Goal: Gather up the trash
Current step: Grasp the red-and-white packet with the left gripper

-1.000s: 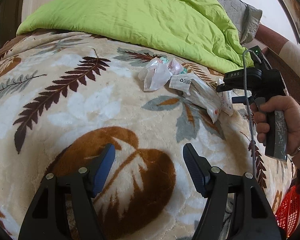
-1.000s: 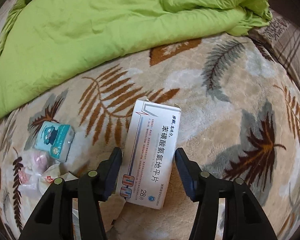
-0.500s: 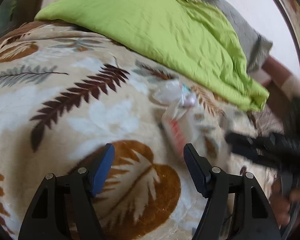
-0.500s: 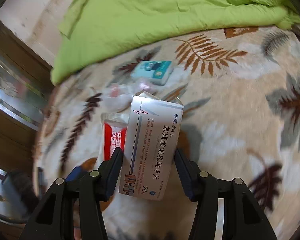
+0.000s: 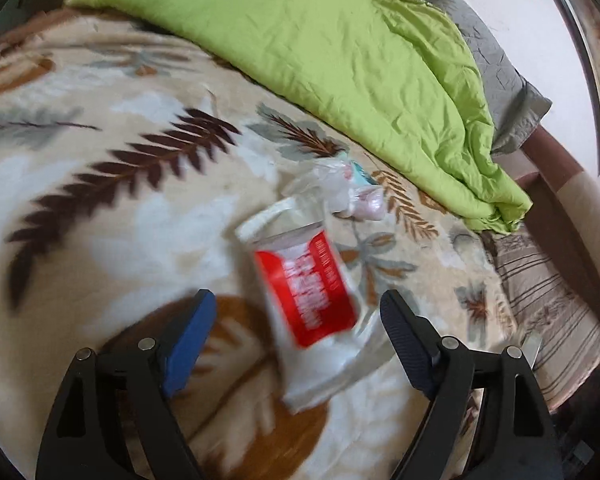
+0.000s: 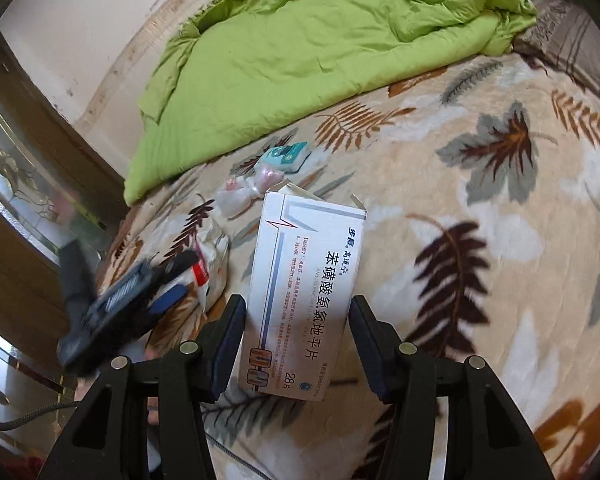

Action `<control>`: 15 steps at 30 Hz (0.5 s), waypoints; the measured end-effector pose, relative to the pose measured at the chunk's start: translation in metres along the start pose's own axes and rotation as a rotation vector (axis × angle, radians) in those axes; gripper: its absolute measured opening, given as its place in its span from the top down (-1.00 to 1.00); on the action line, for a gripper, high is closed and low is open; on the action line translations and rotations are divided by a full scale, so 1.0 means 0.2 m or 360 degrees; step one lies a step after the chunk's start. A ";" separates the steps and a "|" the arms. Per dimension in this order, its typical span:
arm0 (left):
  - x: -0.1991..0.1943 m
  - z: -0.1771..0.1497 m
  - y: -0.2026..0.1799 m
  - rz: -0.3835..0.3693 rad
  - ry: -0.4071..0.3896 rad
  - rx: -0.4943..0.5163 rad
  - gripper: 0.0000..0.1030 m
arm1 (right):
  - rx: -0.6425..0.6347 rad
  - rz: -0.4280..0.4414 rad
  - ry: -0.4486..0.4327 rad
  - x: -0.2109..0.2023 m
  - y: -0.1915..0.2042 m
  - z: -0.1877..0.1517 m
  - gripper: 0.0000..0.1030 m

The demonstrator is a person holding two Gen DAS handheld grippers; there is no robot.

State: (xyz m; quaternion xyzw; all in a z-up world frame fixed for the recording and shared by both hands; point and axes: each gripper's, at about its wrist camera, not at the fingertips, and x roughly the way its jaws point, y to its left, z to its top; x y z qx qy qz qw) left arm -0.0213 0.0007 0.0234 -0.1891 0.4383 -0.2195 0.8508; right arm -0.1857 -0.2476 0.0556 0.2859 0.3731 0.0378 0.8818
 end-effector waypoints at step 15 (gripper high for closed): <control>0.06 -0.04 -0.09 0.0168 -0.0036 0.0319 0.31 | -0.0016 0.0025 -0.0130 -0.05 0.00 -0.03 -0.12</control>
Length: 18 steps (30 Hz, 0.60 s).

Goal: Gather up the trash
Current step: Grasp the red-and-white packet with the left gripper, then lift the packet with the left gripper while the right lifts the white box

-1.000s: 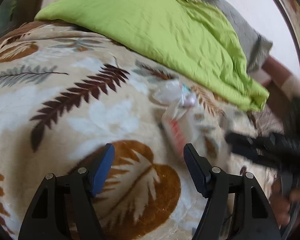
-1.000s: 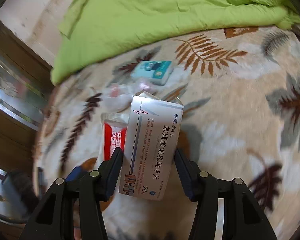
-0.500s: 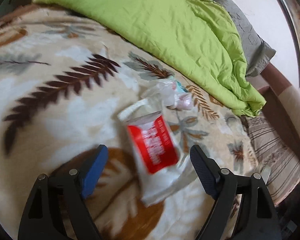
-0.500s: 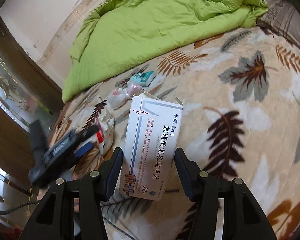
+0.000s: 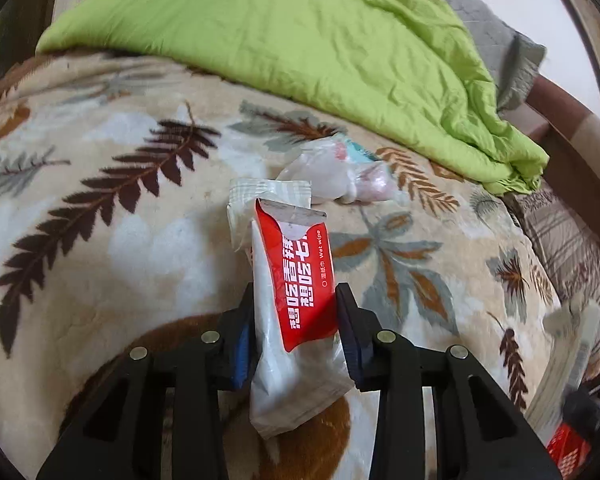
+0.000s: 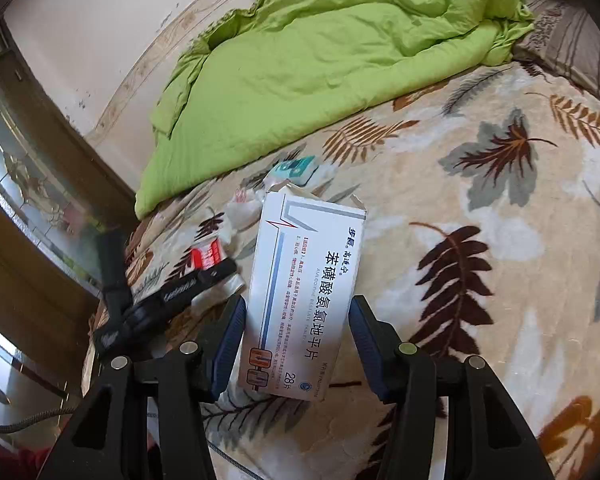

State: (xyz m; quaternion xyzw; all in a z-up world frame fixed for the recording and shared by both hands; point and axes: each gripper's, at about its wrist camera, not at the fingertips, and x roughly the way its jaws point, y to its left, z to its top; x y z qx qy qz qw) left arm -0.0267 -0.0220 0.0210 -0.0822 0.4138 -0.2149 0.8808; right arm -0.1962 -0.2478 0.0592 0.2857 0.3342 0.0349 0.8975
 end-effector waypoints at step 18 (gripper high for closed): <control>-0.59 -0.41 -0.27 -0.0098 -0.0195 0.0464 0.30 | -0.0051 -0.0153 -0.0149 -0.30 0.02 -0.13 -0.12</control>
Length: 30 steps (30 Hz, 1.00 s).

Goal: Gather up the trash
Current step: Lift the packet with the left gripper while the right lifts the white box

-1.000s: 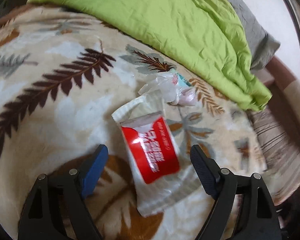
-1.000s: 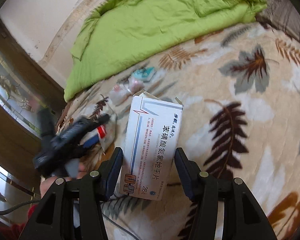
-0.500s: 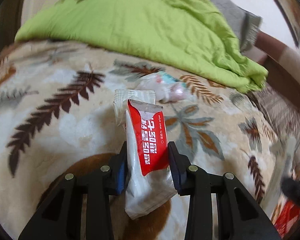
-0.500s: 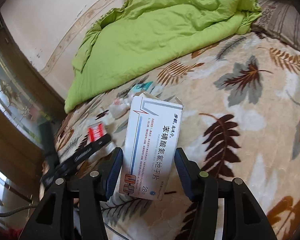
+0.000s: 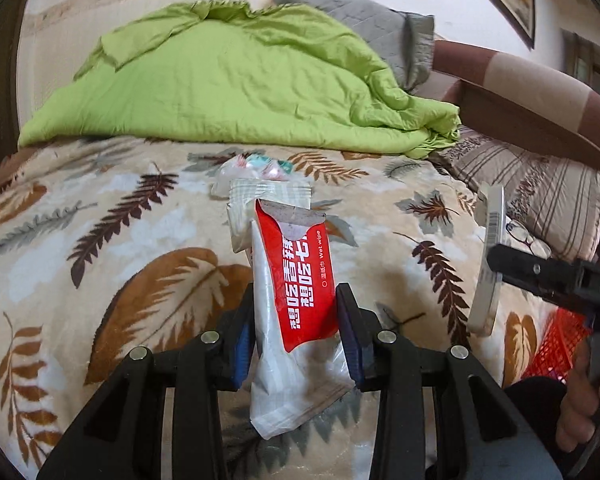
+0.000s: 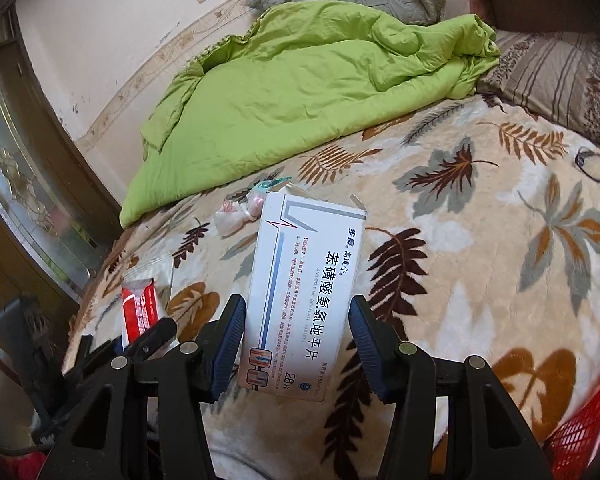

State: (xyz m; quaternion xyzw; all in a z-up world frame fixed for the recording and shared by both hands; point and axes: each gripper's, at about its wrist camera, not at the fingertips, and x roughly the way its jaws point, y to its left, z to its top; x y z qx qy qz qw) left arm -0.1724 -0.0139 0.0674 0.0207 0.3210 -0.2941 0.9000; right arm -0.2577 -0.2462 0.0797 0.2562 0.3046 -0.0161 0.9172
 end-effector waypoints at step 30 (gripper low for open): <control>0.08 -0.04 0.02 -0.0017 0.0046 -0.0020 0.30 | 0.0019 0.0022 0.0025 0.03 0.01 -0.01 -0.12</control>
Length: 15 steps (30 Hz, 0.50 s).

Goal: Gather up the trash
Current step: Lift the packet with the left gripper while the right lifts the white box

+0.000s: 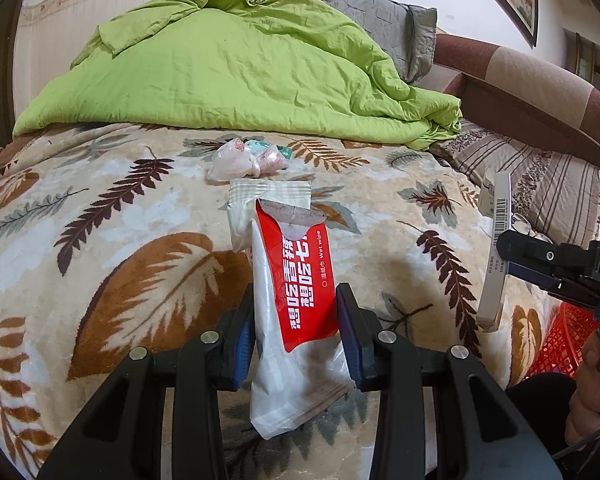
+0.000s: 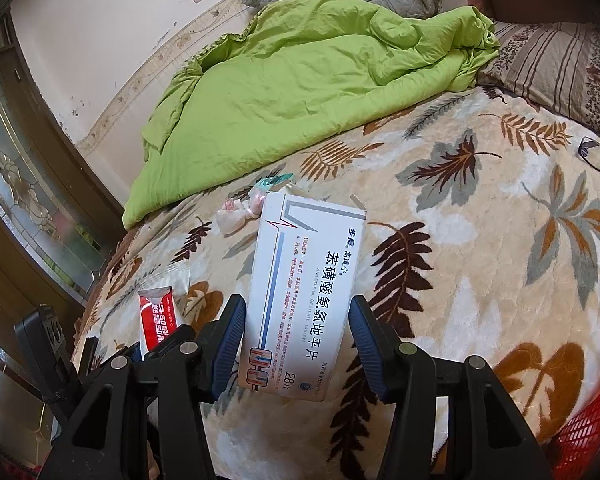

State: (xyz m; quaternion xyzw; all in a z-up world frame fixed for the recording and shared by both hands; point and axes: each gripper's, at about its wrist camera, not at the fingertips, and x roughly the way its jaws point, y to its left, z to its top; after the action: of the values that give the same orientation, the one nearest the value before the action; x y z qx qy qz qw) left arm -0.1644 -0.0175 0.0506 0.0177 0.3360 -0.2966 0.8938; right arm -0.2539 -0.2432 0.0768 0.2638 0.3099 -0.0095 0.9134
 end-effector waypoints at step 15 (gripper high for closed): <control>-0.01 0.00 0.00 -0.0013 0.0001 -0.0002 0.30 | 0.0001 -0.0008 0.0005 0.01 0.00 0.00 -0.12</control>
State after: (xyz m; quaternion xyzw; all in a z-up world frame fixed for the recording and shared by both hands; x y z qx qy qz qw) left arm -0.1647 -0.0163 0.0512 0.0159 0.3364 -0.3001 0.8925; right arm -0.2526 -0.2430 0.0751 0.2632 0.3120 -0.0114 0.9128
